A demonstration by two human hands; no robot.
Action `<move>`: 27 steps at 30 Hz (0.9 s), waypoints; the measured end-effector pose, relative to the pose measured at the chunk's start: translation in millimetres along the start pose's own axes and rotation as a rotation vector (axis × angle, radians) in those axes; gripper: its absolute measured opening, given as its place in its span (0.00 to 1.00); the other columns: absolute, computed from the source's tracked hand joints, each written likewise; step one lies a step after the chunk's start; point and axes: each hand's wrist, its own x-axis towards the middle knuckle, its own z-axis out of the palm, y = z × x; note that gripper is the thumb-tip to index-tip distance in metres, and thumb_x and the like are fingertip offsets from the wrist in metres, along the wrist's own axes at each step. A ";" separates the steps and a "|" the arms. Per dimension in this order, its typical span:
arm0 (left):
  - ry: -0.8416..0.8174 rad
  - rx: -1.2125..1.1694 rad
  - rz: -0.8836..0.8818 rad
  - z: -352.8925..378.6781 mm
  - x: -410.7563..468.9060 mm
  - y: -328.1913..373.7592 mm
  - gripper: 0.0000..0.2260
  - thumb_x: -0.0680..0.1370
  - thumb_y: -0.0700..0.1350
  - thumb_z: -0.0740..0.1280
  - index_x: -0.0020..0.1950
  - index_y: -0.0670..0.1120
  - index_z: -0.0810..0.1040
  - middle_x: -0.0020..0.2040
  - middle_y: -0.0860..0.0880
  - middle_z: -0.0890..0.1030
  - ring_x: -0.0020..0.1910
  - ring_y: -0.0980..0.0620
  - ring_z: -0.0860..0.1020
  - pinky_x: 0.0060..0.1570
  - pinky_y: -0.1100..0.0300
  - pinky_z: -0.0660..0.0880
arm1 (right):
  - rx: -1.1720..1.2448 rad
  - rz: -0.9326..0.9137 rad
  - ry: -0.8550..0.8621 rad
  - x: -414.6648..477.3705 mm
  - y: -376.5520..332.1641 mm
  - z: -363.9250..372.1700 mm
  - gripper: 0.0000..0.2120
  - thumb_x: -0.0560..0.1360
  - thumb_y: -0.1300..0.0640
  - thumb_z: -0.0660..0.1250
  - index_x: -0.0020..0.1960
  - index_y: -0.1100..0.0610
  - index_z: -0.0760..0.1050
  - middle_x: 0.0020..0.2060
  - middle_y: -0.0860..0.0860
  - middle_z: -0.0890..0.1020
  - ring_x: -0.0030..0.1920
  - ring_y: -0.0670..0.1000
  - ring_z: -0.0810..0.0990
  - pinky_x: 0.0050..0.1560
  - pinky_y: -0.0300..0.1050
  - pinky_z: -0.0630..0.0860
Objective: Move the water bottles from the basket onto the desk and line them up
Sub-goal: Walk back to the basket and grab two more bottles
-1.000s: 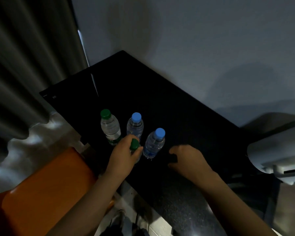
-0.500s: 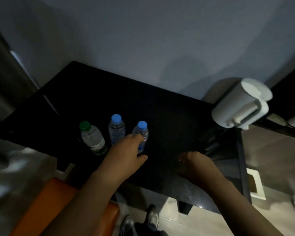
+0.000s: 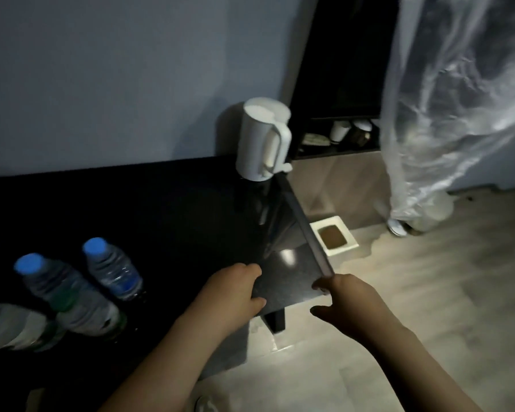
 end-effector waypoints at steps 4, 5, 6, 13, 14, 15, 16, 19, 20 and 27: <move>-0.099 0.069 0.143 28.1 24.6 60.9 0.18 0.76 0.50 0.67 0.64 0.47 0.72 0.60 0.49 0.75 0.58 0.50 0.75 0.58 0.53 0.75 | 0.106 0.194 0.020 -37.1 62.0 6.0 0.24 0.72 0.45 0.69 0.67 0.45 0.72 0.61 0.42 0.78 0.61 0.44 0.76 0.53 0.38 0.71; -0.112 0.087 0.176 35.9 29.3 76.1 0.18 0.76 0.51 0.67 0.63 0.47 0.72 0.60 0.49 0.75 0.57 0.50 0.75 0.57 0.53 0.75 | 0.135 0.238 0.024 -47.2 76.2 8.1 0.24 0.72 0.45 0.69 0.67 0.45 0.72 0.61 0.42 0.78 0.61 0.45 0.76 0.53 0.38 0.71; -0.126 0.103 0.207 44.2 33.0 92.2 0.18 0.76 0.51 0.67 0.63 0.47 0.72 0.60 0.49 0.76 0.57 0.50 0.76 0.57 0.53 0.75 | 0.167 0.280 0.028 -58.3 90.8 9.9 0.24 0.72 0.45 0.69 0.67 0.46 0.71 0.61 0.43 0.78 0.60 0.45 0.76 0.53 0.38 0.71; -0.203 0.182 0.415 102.6 50.2 203.1 0.18 0.75 0.52 0.68 0.63 0.50 0.72 0.57 0.50 0.77 0.54 0.51 0.76 0.49 0.62 0.71 | 0.354 0.544 0.126 -143.9 190.8 14.7 0.24 0.72 0.47 0.70 0.67 0.47 0.72 0.59 0.44 0.79 0.57 0.45 0.78 0.53 0.39 0.74; -0.212 0.200 0.442 110.9 51.1 216.8 0.19 0.75 0.53 0.68 0.63 0.50 0.72 0.57 0.50 0.77 0.55 0.51 0.76 0.50 0.61 0.71 | 0.367 0.577 0.137 -155.4 202.3 15.9 0.24 0.72 0.47 0.70 0.66 0.47 0.72 0.60 0.44 0.79 0.57 0.45 0.78 0.52 0.39 0.74; -0.223 0.221 0.468 119.2 51.2 230.3 0.19 0.75 0.53 0.67 0.64 0.50 0.71 0.58 0.50 0.77 0.56 0.51 0.76 0.51 0.61 0.72 | 0.377 0.611 0.146 -167.1 213.0 17.6 0.24 0.71 0.47 0.70 0.66 0.47 0.72 0.60 0.44 0.79 0.57 0.45 0.78 0.52 0.39 0.74; -0.234 0.239 0.495 127.6 50.9 244.0 0.19 0.75 0.53 0.67 0.65 0.50 0.71 0.59 0.51 0.76 0.57 0.51 0.76 0.54 0.60 0.73 | 0.388 0.644 0.154 -178.9 223.3 19.6 0.24 0.71 0.47 0.70 0.66 0.47 0.73 0.60 0.44 0.79 0.57 0.45 0.78 0.52 0.39 0.74; -0.286 0.278 0.569 151.0 49.5 283.9 0.22 0.76 0.53 0.66 0.68 0.52 0.69 0.64 0.51 0.75 0.61 0.51 0.74 0.60 0.56 0.72 | 0.437 0.738 0.183 -210.4 249.7 25.2 0.24 0.71 0.47 0.70 0.66 0.47 0.73 0.59 0.45 0.79 0.57 0.46 0.78 0.53 0.40 0.75; -0.300 0.289 0.596 158.1 49.6 296.5 0.22 0.76 0.53 0.66 0.69 0.52 0.68 0.65 0.51 0.74 0.62 0.51 0.74 0.62 0.56 0.72 | 0.456 0.768 0.195 -219.5 257.7 26.6 0.24 0.71 0.47 0.71 0.66 0.47 0.73 0.59 0.46 0.79 0.57 0.46 0.78 0.54 0.41 0.75; -0.355 0.361 0.765 199.6 65.9 373.9 0.22 0.76 0.53 0.65 0.70 0.52 0.67 0.65 0.52 0.73 0.63 0.52 0.72 0.61 0.59 0.70 | 0.521 0.945 0.319 -261.4 312.2 27.3 0.24 0.70 0.47 0.71 0.65 0.48 0.73 0.58 0.44 0.80 0.56 0.46 0.79 0.52 0.41 0.75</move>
